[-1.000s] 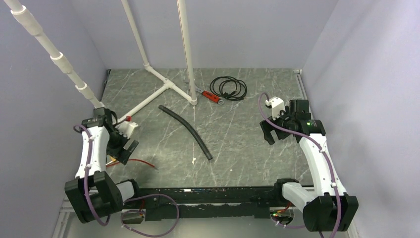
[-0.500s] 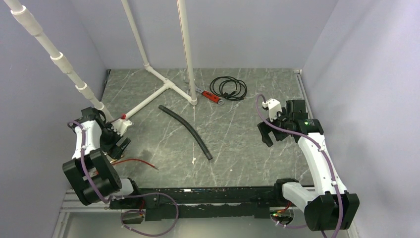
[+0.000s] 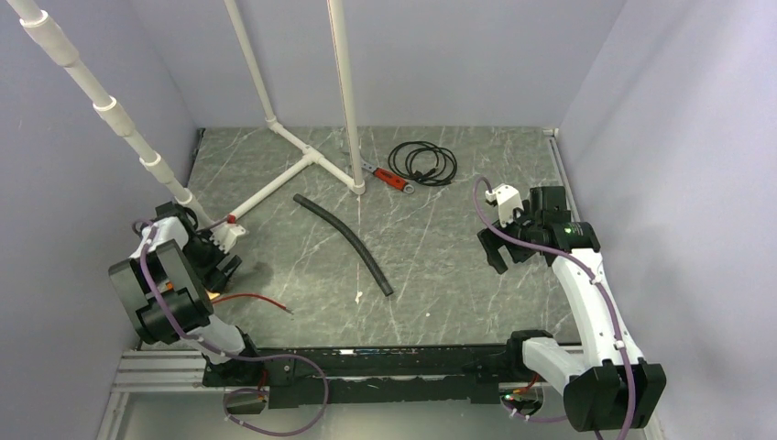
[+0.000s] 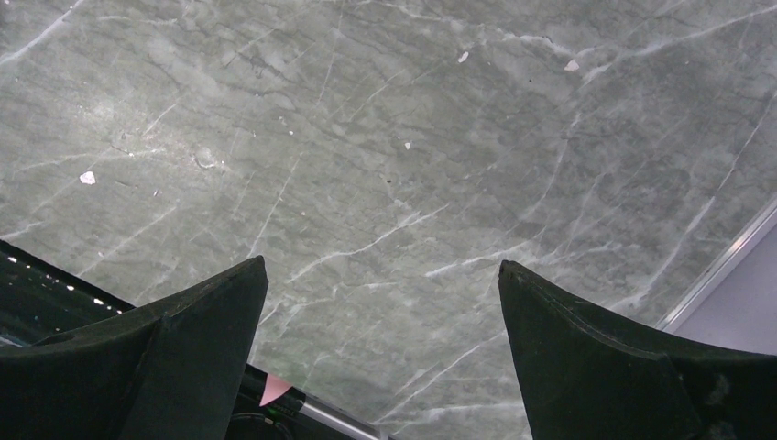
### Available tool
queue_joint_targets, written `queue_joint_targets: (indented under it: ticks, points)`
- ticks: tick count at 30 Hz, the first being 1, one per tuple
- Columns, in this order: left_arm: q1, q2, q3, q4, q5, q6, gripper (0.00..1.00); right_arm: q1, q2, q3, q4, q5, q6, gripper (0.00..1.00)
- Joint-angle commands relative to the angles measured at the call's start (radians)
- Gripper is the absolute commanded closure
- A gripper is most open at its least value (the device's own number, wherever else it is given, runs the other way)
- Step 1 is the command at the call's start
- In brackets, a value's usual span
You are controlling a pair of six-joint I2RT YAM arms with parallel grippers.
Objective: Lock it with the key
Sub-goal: Pick up the lock from the corner of the board.
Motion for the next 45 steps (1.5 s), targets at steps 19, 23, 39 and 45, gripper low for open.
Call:
queue_joint_targets:
  ticks: [19, 23, 39, 45]
  points:
    - [-0.137, 0.027, 0.026, -0.091, 0.140, 0.010, 0.51, 0.004, -0.050, 0.002, 0.026, 0.014, -0.017, 0.00]
    - [-0.245, -0.028, 0.033, -0.092, 0.171, -0.065, 0.57, 0.004, -0.045, 0.009, 0.036, 0.006, 0.001, 0.00]
    - [-0.596, -0.088, 0.102, -0.068, 0.244, -0.296, 0.67, 0.004, -0.013, 0.073, 0.055, -0.089, 0.142, 0.00]
    - [-0.760, -0.058, 0.138, -0.042, 0.218, -0.368, 0.70, 0.003, 0.028, 0.111, 0.062, -0.159, 0.232, 0.00]
